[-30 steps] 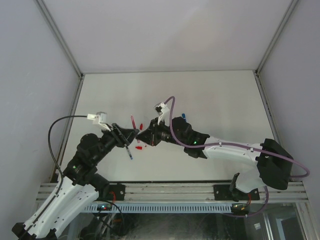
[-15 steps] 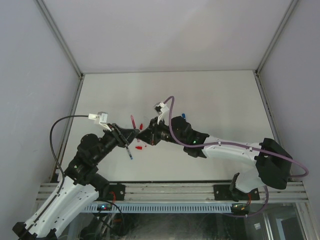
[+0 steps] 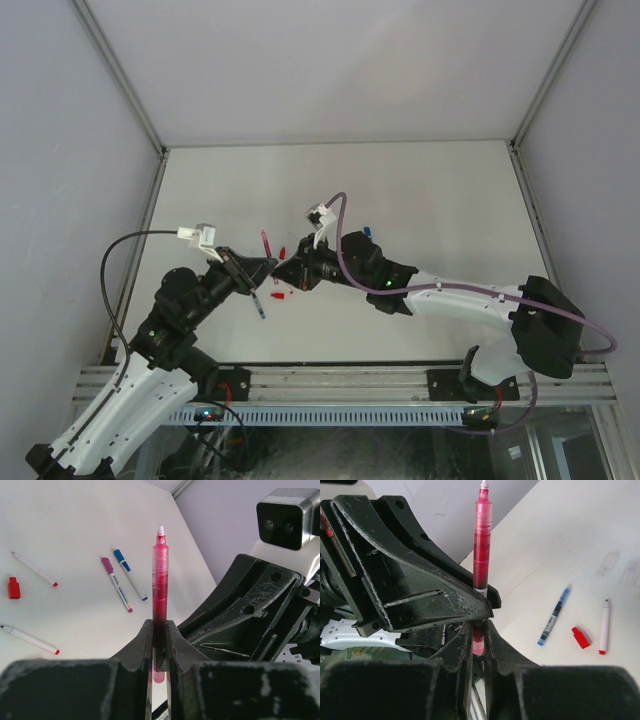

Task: Insert the pens into the pen caps
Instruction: Pick up the pen from the center of the board, then move the pen cap to the center of the board.

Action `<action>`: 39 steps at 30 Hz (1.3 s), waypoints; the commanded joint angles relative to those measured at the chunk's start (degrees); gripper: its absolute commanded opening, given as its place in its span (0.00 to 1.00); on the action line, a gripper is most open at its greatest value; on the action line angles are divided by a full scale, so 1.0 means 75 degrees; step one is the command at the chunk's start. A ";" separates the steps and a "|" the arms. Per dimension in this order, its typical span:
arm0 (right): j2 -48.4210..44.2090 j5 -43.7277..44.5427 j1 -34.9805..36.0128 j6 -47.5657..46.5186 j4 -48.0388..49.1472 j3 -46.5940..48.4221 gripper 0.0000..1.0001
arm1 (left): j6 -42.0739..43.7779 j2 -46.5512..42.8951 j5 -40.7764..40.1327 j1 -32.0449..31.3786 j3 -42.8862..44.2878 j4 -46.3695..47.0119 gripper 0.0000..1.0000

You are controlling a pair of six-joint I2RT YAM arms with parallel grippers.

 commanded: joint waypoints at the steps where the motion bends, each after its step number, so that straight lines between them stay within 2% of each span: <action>1: -0.0094 0.0020 0.0023 -0.0403 0.0220 0.0425 0.07 | 0.0156 -0.0017 0.0069 0.0011 0.0073 0.0029 0.01; 9: -0.0188 0.0490 -0.0013 -0.0807 -0.0776 0.0425 0.36 | 0.1067 -0.0415 -0.0879 0.0020 0.0891 -0.1477 0.00; 16: 0.0029 0.0947 -0.0191 -0.0832 -0.1447 0.0474 0.60 | 0.1932 -0.1033 -0.2145 0.0017 0.1828 -0.2997 0.00; 21: 0.0646 0.1125 -0.0386 -0.0987 -0.2308 0.1176 0.75 | 0.2290 -0.1339 -0.2585 0.0017 0.2364 -0.3701 0.00; 24: 0.1125 0.1224 -0.0401 -0.1070 -0.2798 0.1703 0.78 | 0.2456 -0.1508 -0.2803 0.0016 0.2524 -0.4002 0.00; 27: 0.1692 0.1220 -0.0454 -0.1083 -0.3269 0.2345 0.94 | 0.2642 -0.1623 -0.2972 0.0014 0.2638 -0.4222 0.00; 30: 0.2263 0.1254 -0.0453 -0.1182 -0.3703 0.3064 0.95 | 0.2754 -0.1738 -0.3141 0.0015 0.2703 -0.4421 0.00; 35: 0.3230 0.1103 -0.0446 -0.1334 -0.4191 0.4251 0.90 | 0.2952 -0.1932 -0.3404 0.0014 0.2631 -0.4565 0.00; 39: 0.4301 0.0948 -0.0418 -0.1511 -0.4841 0.5660 0.83 | 0.2970 -0.2037 -0.3546 0.0015 0.2523 -0.4583 0.00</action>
